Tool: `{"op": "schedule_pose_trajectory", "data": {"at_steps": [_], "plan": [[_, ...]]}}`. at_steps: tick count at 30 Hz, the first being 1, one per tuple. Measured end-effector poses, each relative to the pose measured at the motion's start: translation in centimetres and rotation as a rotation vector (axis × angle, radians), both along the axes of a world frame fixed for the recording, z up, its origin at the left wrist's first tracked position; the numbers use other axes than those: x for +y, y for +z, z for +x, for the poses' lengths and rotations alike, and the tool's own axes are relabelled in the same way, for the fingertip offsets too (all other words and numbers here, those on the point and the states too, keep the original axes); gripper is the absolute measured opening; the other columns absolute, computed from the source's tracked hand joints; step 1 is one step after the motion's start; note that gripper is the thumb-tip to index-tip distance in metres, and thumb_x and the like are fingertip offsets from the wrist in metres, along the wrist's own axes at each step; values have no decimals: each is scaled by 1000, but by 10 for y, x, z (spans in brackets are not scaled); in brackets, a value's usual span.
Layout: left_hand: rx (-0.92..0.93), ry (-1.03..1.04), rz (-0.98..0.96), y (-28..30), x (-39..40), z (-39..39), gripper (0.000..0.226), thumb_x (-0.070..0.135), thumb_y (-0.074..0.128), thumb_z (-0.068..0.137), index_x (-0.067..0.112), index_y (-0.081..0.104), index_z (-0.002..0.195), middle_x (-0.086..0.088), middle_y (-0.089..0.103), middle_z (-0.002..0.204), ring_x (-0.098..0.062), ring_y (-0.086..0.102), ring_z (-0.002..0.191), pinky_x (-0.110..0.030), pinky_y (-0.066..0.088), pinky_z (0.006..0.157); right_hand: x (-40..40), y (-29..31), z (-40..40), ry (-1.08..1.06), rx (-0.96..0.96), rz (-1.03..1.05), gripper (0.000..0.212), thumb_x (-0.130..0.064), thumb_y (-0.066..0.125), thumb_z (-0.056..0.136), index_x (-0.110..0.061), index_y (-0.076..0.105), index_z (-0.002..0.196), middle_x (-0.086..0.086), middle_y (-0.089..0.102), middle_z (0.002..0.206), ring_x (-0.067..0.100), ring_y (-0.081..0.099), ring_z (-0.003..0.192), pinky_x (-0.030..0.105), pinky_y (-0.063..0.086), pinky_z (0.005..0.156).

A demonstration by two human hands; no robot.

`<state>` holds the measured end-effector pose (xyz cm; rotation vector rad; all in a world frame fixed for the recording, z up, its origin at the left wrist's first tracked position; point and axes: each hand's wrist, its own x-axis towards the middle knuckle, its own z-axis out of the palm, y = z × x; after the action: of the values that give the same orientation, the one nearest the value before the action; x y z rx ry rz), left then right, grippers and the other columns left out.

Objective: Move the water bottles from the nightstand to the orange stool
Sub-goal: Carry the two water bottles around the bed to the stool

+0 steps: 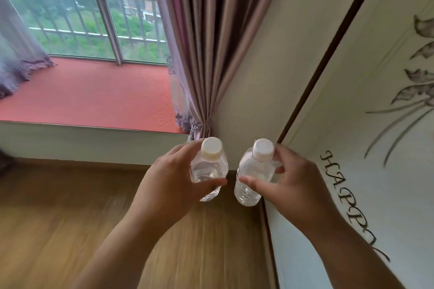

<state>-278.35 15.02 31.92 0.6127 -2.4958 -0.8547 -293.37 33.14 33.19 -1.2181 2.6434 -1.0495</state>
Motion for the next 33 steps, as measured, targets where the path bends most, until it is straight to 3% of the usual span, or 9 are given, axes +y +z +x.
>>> {"op": "schedule_pose_trajectory", "data": {"at_steps": [3,8,13,19,23,26,29,33], "plan": [[-4,108,2,-2,-37,12,73,66,79,64,41,55,128,25,62,116,-1,61,97,-31,53,82,-43,-4,-7,88,-5,27,60,-66,81,63,-41,61,114,-28,63,94,-6,60,86,19,52,68],[-14,312,26,-7,-86,34,72,64,79,66,41,56,130,24,62,117,-1,61,97,-32,54,81,-134,-15,-20,316,-41,-1,58,-63,83,64,-39,63,114,-27,66,95,-8,60,88,6,45,66],[-50,589,10,-5,-112,55,74,65,79,65,41,55,131,29,59,122,3,61,98,-14,48,76,-232,-26,-29,581,-56,-13,66,-69,78,66,-36,61,120,-20,67,106,6,64,94,33,58,76],[-9,965,-17,9,-123,59,75,60,86,57,46,57,125,35,61,114,3,62,99,-20,52,82,-328,-10,-34,874,-39,-89,64,-61,86,59,-41,62,115,-35,54,95,3,56,85,8,37,68],[19,1182,-3,10,-114,53,71,57,87,59,43,60,123,30,65,110,2,63,98,-25,54,83,-369,-20,-26,1114,-150,-96,63,-61,85,58,-48,61,116,-37,58,100,4,60,98,26,50,82],[24,1316,5,5,-96,43,67,57,86,61,49,58,121,38,58,111,9,59,96,-17,50,78,-387,-33,-21,1244,-256,-91,67,-63,83,57,-50,60,119,-32,62,110,3,61,107,36,54,89],[-4,1417,39,0,-82,36,66,61,85,60,50,56,119,41,55,112,13,56,96,-9,45,75,-397,-40,-16,1351,-315,-76,70,-66,82,56,-48,61,121,-27,64,115,6,63,109,39,55,89],[-46,1509,65,-3,-76,28,72,68,81,58,54,51,121,39,57,109,10,59,94,-11,44,76,-404,-38,-15,1439,-307,-77,67,-62,85,59,-46,61,120,-28,64,113,3,64,103,35,56,85]]}}
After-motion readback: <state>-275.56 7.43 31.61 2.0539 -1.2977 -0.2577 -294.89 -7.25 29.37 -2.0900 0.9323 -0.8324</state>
